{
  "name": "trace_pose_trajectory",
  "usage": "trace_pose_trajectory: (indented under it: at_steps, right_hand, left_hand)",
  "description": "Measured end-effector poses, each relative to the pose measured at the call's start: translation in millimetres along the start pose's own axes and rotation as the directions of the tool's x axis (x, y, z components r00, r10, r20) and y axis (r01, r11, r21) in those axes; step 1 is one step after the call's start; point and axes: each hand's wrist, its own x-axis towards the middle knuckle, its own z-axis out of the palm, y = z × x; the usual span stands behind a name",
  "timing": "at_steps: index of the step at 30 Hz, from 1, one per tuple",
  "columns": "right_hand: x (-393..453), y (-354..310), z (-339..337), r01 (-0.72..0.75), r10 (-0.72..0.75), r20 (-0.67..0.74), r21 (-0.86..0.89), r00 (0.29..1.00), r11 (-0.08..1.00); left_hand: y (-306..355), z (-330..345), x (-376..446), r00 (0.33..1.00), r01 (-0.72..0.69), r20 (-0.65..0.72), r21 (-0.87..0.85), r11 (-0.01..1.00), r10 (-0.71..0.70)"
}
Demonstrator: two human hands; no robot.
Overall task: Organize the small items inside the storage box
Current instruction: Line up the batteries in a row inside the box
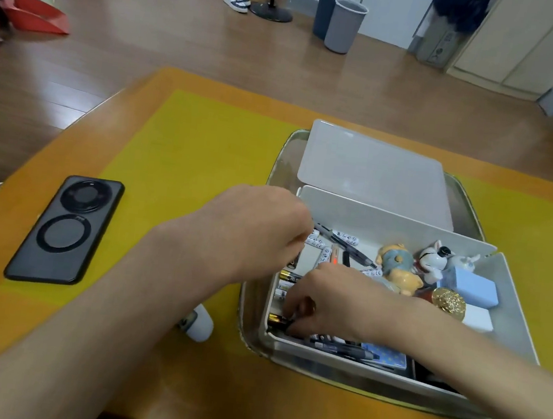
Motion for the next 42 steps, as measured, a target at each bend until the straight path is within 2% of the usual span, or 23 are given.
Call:
trace_pose_trajectory:
  at_steps: [6,13,15,17,21,25,28,31,34,38,42]
  right_hand:
    - [11.7,-12.4,-2.7,0.053,-0.056,0.0,-0.34,0.998,0.939]
    - [10.3,-15.7,0.4,0.134,-0.162,-0.037,-0.403,0.986,0.905]
    - [8.9,-14.0,-0.3,0.161,-0.183,-0.029,-0.356,0.983,0.92]
    - [5.5,-10.2,-3.9,0.127,-0.146,-0.047,-0.284,0.988,0.95]
    - [-12.9,9.6,-20.0,-0.005,-0.009,-0.201,-0.073,0.98,0.997]
    - [-21.9,43.2,-37.1,-0.136,0.202,-0.348,0.205,0.916,0.969]
    - [-5.9,59.4,-40.1,-0.189,0.266,-0.315,0.252,0.911,0.949]
    - [9.0,67.4,-33.5,-0.243,0.306,-0.233,0.263,0.923,0.934]
    - [-2.5,71.8,-34.0,-0.226,0.322,-0.3,0.314,0.898,0.922]
    - [-48.7,74.8,-32.0,-0.117,0.305,-0.455,0.394,0.837,0.911]
    - [-90.3,69.6,-21.4,-0.088,0.298,-0.44,0.437,0.847,0.895]
  left_hand:
    - [0.4,2.5,5.1,1.0,-0.015,-0.023,0.015,1.0,0.015]
    - [-2.4,1.2,7.0,0.998,-0.016,-0.054,0.039,0.999,0.018]
    - [-2.4,-0.2,7.7,0.999,-0.015,-0.047,0.033,0.999,0.017]
    - [-2.8,-2.9,8.2,0.999,-0.005,-0.036,0.02,1.0,0.006]
    - [-2.9,-7.5,8.9,0.999,0.006,-0.055,0.05,0.999,-0.004]
    - [5.6,-1.4,11.4,0.998,-0.058,-0.034,0.042,0.997,0.06]
    - [26.1,17.0,15.9,0.981,-0.179,0.073,-0.018,0.984,0.18]
    - [46.9,43.1,20.7,0.927,-0.285,0.221,-0.114,0.952,0.304]
    - [50.1,61.6,24.5,0.889,-0.329,0.295,-0.123,0.936,0.351]
    - [49.8,74.3,24.3,0.887,-0.378,0.273,-0.034,0.925,0.373]
    - [52.7,79.0,23.5,0.891,-0.38,0.271,0.005,0.925,0.365]
